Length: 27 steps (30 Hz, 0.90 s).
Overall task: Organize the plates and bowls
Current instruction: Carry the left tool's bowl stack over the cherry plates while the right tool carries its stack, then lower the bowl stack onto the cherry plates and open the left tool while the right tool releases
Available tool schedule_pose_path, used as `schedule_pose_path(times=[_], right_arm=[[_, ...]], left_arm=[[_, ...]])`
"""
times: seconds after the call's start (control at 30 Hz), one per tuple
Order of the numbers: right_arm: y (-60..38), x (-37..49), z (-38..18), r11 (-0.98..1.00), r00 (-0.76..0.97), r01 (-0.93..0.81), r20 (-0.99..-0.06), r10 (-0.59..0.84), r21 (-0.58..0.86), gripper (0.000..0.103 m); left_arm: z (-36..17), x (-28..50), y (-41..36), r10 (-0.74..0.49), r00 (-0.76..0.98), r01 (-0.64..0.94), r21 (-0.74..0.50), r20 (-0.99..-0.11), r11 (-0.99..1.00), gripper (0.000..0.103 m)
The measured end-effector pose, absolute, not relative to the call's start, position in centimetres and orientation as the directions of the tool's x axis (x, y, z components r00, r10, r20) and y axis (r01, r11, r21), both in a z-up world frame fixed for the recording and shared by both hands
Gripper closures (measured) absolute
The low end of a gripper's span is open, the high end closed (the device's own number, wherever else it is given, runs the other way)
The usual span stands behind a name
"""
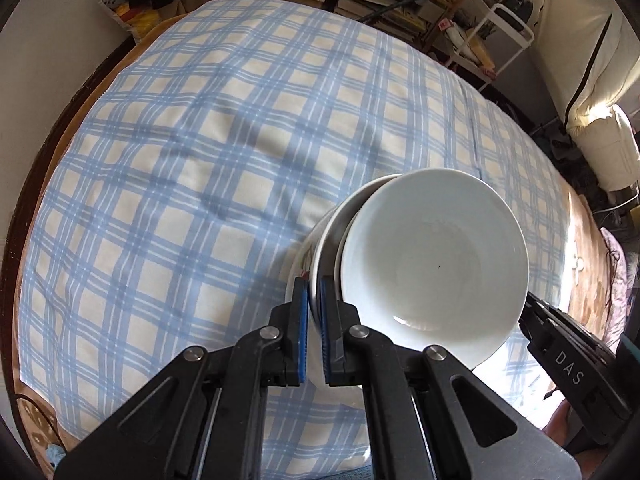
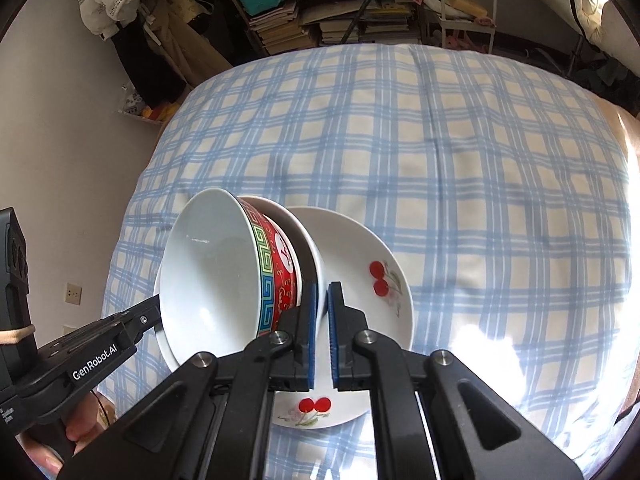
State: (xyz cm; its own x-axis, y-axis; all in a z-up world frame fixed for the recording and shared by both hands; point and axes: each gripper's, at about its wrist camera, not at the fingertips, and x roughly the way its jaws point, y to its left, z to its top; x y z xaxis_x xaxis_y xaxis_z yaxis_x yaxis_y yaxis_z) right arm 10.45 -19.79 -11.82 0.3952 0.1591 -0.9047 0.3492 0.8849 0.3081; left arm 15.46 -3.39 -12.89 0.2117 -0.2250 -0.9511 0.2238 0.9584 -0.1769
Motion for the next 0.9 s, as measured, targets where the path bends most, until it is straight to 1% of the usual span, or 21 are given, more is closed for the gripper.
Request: schedule_pose_path(times=[0.33, 0.53, 0.6, 0.67, 0.7, 0.77, 0.9], right_arm=[[-20.8, 10.0, -13.6, 0.878, 0.381, 0.349, -0.906, 0.185, 0.326, 0.095], [-20.8, 10.1, -13.8, 0.879, 0.386, 0.34, -0.902, 0.195, 0.335, 0.095], [-20.9, 10.0, -13.7, 0.878, 0.386, 0.336, -0.9, 0.202, 0.341, 0.095], [-20.8, 10.0, -13.7, 0.882, 0.382, 0.33, -0.902, 0.201, 0.336, 0.095], [-20.7, 9.9, -13.7, 0.885, 0.379, 0.327, -0.904, 0.2, 0.333, 0.095], [-20.7, 9.7, -13.6, 0.889, 0.375, 0.317, -0.905, 0.202, 0.33, 0.095], [-20.8, 9.3, -13.0, 0.893, 0.389, 0.304, -0.899, 0.203, 0.333, 0.095]], left_arm=[[-14.0, 15.0, -4.5, -0.168, 0.209, 0.272, -0.108, -0.963, 0.956, 0.099], [-14.0, 15.1, -4.6, -0.169, 0.219, 0.279, -0.104, -0.961, 0.955, 0.098], [-13.9, 14.9, -4.7, -0.154, 0.237, 0.288, -0.082, -0.959, 0.954, 0.095], [-13.9, 14.9, -4.5, -0.162, 0.237, 0.292, -0.088, -0.958, 0.952, 0.095], [-13.8, 14.9, -4.4, -0.162, 0.237, 0.294, -0.088, -0.958, 0.952, 0.091], [-13.7, 14.8, -4.4, -0.146, 0.254, 0.295, -0.067, -0.956, 0.953, 0.089], [-13.2, 14.1, -4.5, -0.125, 0.284, 0.309, -0.032, -0.951, 0.95, 0.087]])
